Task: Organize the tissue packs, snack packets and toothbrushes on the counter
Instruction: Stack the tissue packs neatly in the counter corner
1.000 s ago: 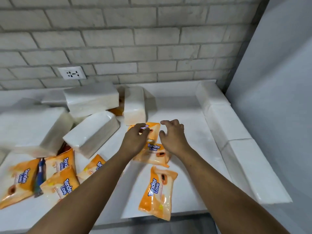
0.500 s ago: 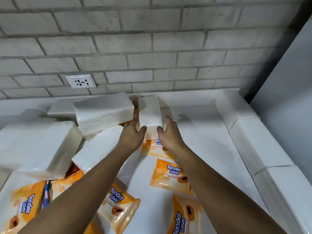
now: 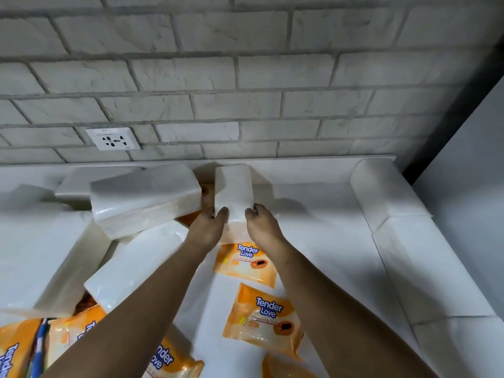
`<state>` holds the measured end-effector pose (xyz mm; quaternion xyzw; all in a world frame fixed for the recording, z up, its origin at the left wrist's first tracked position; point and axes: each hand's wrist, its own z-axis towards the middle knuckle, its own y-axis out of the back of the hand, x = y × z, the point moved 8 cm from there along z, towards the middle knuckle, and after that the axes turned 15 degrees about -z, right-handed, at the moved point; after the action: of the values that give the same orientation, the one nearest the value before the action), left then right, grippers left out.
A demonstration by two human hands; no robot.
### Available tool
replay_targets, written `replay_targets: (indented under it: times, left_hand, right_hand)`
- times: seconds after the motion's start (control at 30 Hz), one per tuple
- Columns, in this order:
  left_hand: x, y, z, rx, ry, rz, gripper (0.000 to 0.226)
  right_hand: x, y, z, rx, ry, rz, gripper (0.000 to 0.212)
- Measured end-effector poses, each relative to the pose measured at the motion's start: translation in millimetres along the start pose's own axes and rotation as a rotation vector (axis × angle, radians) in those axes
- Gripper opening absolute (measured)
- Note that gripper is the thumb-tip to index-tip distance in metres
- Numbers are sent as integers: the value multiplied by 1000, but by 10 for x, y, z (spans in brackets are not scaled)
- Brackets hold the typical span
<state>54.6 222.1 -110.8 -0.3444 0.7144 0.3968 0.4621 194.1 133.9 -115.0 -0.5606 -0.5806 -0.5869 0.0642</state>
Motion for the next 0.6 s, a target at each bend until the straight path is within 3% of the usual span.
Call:
replay_targets:
  times: [0.27,0.6]
  left_hand:
    - [-179,-272,-85,-13,-89,105,31]
    - [-401,-1155,-159,112,-167,88,27]
  right_hand:
    - [-107,289,43,-61,31,-5,28]
    - [-623,1031,87,-205,2,-133,26]
